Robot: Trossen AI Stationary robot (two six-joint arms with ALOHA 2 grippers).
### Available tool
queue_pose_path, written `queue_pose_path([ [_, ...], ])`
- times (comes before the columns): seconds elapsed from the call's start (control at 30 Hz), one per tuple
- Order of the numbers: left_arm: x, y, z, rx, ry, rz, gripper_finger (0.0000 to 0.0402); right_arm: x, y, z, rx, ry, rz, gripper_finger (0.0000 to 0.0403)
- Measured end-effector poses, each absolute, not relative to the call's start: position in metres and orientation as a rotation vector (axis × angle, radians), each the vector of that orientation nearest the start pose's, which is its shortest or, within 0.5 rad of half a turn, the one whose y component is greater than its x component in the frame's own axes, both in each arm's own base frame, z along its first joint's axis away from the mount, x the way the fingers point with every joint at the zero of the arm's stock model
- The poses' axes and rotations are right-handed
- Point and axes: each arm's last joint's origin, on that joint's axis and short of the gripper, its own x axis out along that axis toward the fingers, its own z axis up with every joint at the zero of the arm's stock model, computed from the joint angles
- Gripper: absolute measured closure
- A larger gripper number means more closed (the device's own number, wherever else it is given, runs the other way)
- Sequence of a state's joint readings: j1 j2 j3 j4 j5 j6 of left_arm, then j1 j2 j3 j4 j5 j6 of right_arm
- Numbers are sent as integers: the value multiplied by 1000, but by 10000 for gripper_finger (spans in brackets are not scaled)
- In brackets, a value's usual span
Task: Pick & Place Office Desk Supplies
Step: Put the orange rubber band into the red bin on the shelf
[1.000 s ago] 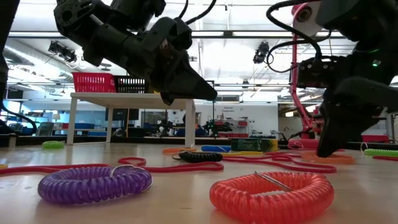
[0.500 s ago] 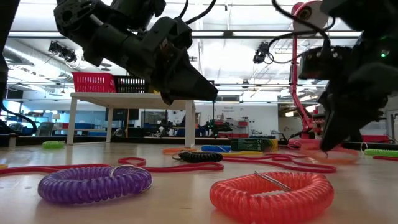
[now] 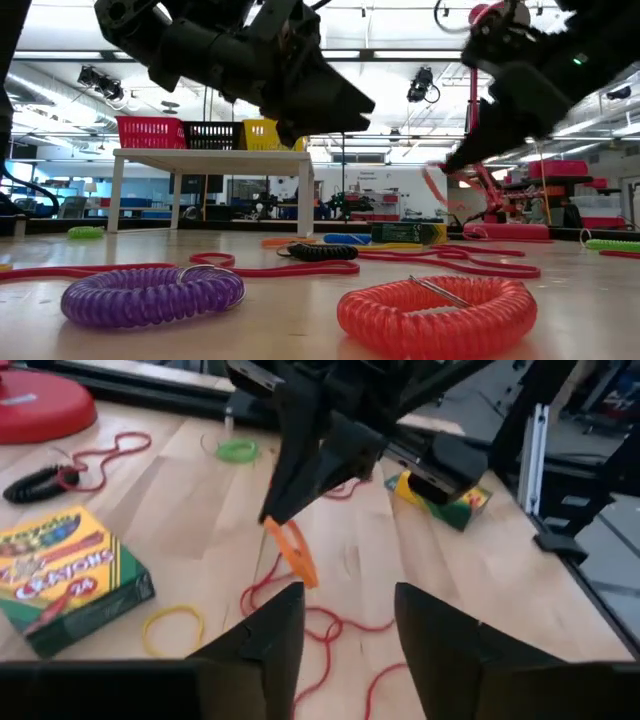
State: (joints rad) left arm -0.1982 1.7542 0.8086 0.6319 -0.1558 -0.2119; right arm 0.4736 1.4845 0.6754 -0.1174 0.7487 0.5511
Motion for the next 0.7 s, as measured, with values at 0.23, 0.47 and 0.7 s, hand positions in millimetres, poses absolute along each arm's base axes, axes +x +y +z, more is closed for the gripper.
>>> queue_pose_path([
  [0.23,346,-64,170,-189,304,40,180,254,102,171,-97,516,-473,401],
  [0.47,348,-61,172,-226,283,125,173,261,103,181,-155,425,-479,401],
  [0.7,358,-61,189,-238,226,125,176,266,101,187,-181,381,-473,401],
])
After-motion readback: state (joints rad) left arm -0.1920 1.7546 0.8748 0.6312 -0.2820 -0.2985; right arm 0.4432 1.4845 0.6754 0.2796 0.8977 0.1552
